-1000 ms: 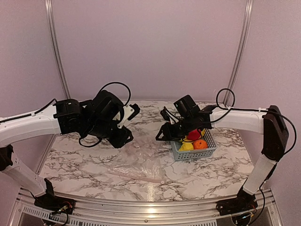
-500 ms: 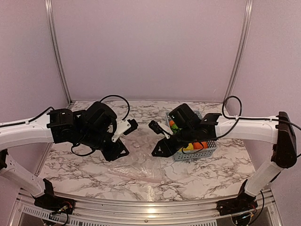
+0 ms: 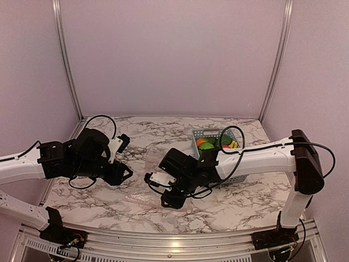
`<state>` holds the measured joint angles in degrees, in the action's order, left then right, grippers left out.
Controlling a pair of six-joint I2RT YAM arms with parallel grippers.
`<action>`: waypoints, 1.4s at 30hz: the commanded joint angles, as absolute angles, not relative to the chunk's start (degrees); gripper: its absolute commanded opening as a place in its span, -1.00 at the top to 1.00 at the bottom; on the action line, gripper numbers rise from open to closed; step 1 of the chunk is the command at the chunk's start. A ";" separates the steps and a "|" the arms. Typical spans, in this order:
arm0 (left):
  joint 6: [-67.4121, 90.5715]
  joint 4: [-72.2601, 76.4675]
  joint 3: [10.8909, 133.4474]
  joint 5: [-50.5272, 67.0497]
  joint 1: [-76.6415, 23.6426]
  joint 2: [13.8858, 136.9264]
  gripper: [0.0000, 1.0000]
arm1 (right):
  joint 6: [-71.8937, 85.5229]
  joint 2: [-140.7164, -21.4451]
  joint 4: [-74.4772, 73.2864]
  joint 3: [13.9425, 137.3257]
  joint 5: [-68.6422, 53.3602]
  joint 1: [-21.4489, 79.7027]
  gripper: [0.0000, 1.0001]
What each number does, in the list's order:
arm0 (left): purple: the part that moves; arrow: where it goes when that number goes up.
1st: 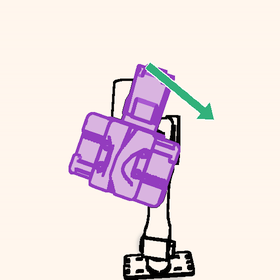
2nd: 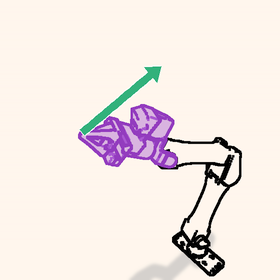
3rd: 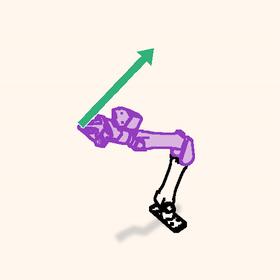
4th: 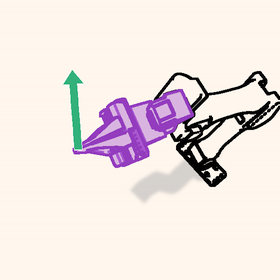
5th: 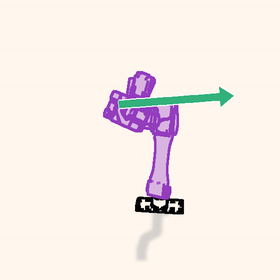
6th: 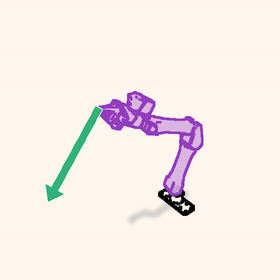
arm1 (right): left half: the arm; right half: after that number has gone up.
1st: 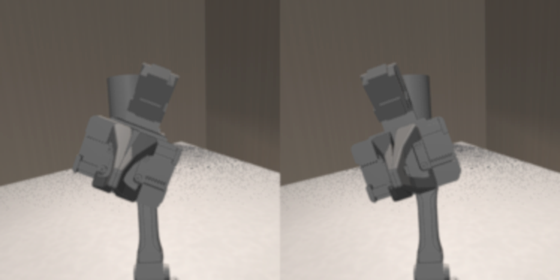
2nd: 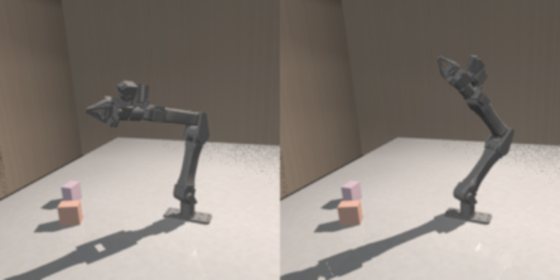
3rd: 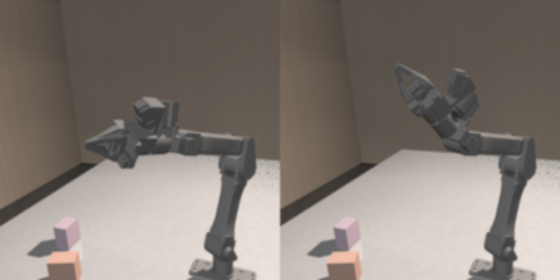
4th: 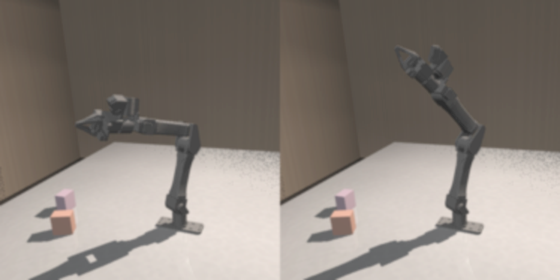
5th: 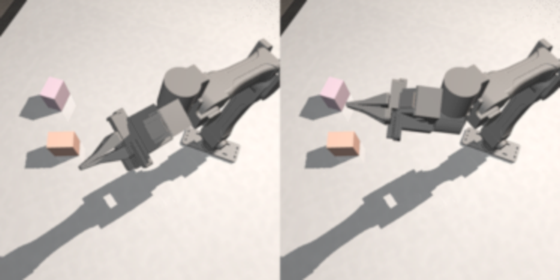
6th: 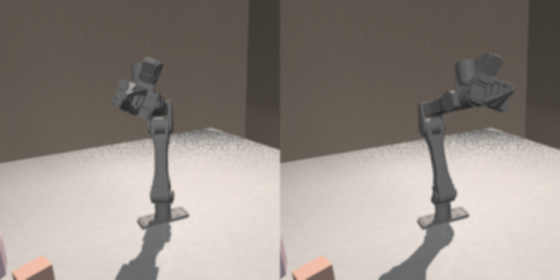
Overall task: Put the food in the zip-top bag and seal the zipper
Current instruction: Pick up the zipper food storage bag from the center of the board.
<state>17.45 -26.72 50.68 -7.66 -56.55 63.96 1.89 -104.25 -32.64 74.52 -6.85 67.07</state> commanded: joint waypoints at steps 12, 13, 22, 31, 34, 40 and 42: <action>19.51 -30.94 50.71 -16.23 -54.35 53.98 0.06 | 3.21 -108.02 -38.56 82.68 14.07 67.24 0.38; 19.44 -30.87 50.73 -16.38 -54.32 53.78 0.05 | 3.10 -107.14 -38.68 82.64 14.11 67.24 0.35; 19.01 -29.93 51.56 -14.51 -54.24 55.41 0.04 | 1.39 -106.36 -39.96 78.00 14.33 67.23 0.10; 15.90 -32.74 54.23 -14.81 -54.23 55.81 0.03 | 2.19 -110.49 -36.34 77.79 12.94 66.39 0.44; 15.99 -33.26 54.39 -14.99 -54.23 55.45 0.03 | 3.03 -109.22 -35.63 79.17 12.49 65.78 0.89; 23.14 -31.40 51.91 -19.69 -54.23 52.87 0.01 | 7.91 -103.99 -33.54 80.45 0.27 59.58 1.00; 28.14 -28.29 49.87 -20.90 -54.23 50.91 -0.12 | 10.32 -101.00 -31.10 80.38 -6.54 57.53 1.00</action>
